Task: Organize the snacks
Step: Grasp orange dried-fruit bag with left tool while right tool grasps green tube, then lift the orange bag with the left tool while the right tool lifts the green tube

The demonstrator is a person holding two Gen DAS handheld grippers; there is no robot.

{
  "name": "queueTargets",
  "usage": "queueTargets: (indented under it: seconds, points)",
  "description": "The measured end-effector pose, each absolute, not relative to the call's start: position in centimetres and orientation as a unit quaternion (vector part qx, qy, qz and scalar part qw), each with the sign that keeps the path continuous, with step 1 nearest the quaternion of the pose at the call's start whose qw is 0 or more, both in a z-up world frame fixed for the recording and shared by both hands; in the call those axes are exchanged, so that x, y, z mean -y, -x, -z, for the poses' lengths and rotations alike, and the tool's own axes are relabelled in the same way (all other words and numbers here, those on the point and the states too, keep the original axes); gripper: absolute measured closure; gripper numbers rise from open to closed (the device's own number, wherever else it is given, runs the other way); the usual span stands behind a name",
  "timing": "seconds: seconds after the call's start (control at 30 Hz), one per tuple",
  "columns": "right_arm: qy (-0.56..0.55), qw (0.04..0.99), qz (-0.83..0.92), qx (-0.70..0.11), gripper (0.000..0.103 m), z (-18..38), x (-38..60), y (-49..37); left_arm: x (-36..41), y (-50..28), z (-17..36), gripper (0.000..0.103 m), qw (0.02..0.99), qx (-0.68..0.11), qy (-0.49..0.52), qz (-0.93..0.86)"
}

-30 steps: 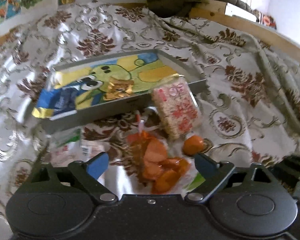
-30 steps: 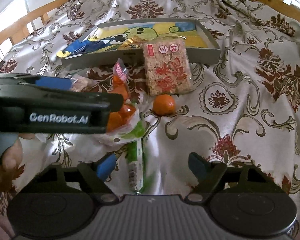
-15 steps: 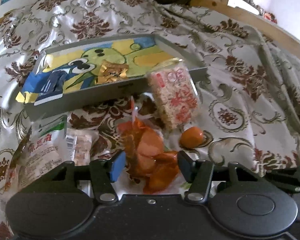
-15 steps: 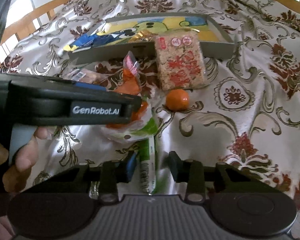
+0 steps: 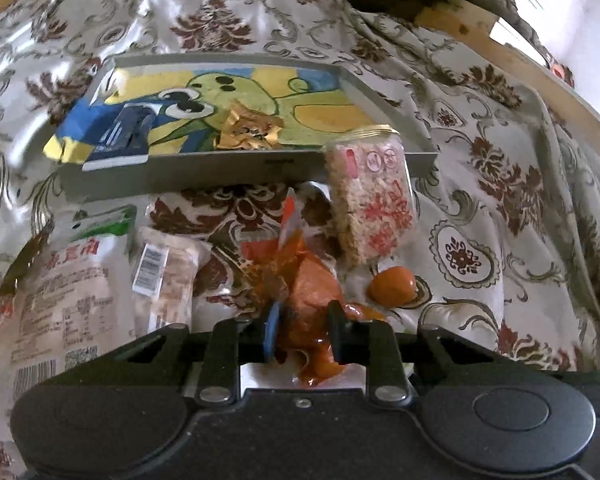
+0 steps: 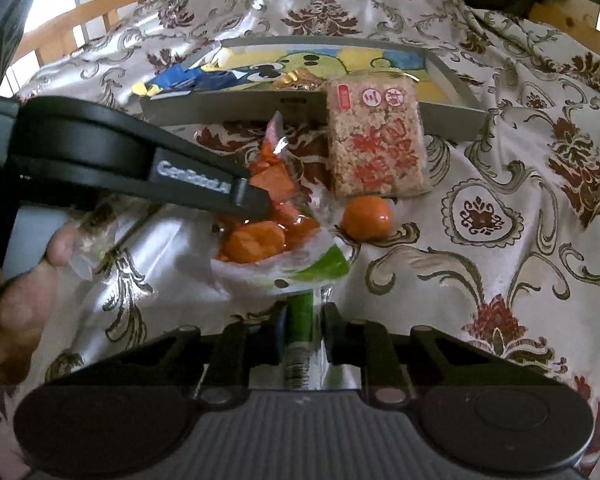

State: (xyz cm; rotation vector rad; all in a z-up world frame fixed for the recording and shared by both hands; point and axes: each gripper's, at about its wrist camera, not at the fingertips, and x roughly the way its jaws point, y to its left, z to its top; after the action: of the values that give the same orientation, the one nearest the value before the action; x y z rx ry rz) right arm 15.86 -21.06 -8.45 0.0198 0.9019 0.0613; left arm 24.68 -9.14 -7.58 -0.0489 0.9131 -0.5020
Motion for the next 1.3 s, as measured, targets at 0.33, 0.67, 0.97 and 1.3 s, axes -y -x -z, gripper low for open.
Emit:
queueTargets:
  seconds: [0.33,0.67,0.97,1.3]
  points:
    - [-0.013,0.899,-0.029,-0.438,0.082,8.4,21.2,-15.9,9.2,-25.2,8.1,0.062,0.866,-0.439,0.030,0.237]
    - [-0.003,0.900,-0.026,-0.434,0.082,8.4,20.9,-15.9,10.6,-25.6,8.5,0.054,0.867,-0.431,0.020,0.249]
    - [-0.006,0.902,-0.027,-0.431,0.082,8.4,21.0,-15.8,8.9,-25.6,8.3,0.065,0.864,-0.438,0.075,0.237]
    - [-0.010,0.907,-0.023,-0.421,0.083,8.0,21.1,-15.2,8.1,-23.7,7.6,0.066,0.873,-0.424,0.080,0.226]
